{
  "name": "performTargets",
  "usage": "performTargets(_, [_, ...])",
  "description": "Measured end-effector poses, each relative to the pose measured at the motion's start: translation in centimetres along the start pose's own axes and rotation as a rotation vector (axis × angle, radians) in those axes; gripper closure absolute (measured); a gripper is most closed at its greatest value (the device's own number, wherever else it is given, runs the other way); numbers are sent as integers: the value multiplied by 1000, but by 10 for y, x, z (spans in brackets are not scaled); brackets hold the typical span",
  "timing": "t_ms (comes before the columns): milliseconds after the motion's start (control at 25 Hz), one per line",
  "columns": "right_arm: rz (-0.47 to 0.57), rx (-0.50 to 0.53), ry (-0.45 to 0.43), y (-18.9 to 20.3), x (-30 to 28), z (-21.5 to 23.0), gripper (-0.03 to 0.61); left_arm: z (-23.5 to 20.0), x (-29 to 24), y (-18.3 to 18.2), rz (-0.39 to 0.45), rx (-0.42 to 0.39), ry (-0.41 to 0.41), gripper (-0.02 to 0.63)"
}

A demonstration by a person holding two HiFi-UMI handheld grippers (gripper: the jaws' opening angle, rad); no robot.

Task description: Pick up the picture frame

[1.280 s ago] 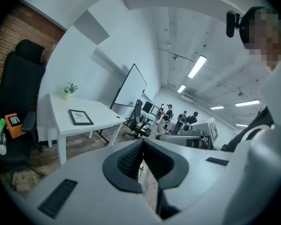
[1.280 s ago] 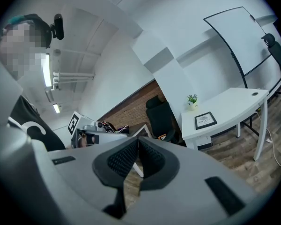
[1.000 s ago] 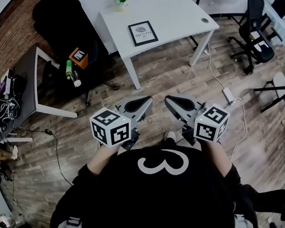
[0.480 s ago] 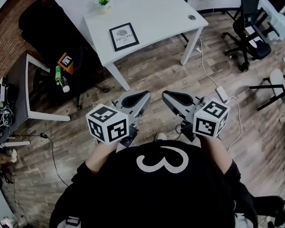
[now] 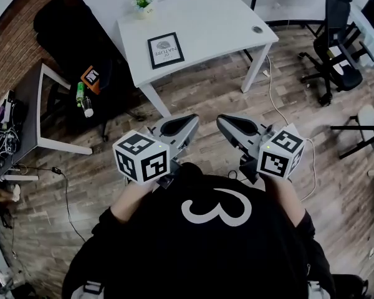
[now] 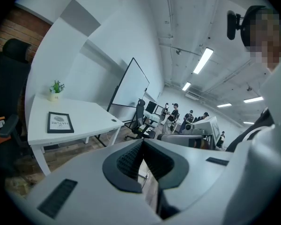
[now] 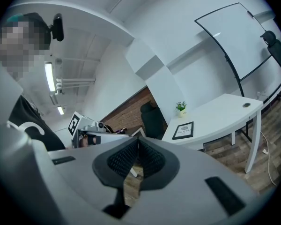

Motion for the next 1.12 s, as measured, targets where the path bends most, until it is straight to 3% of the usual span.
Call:
performTargets(640, [3, -54, 20, -15, -11, 59, 554, -31, -53, -21, -27, 41, 27, 598])
performTargets(1120, [-63, -85, -28, -41, -85, 129, 554, -116, -93, -58, -43, 90, -15, 597])
Point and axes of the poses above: the fingertips, and each gripper's own axes: x backward along the fingers, z to its right, y out of its underside, the point moved 5 cm from there along x, backward along the fingers, and after that the axes turned 10 degrees about -y, right-handed, at the moved point
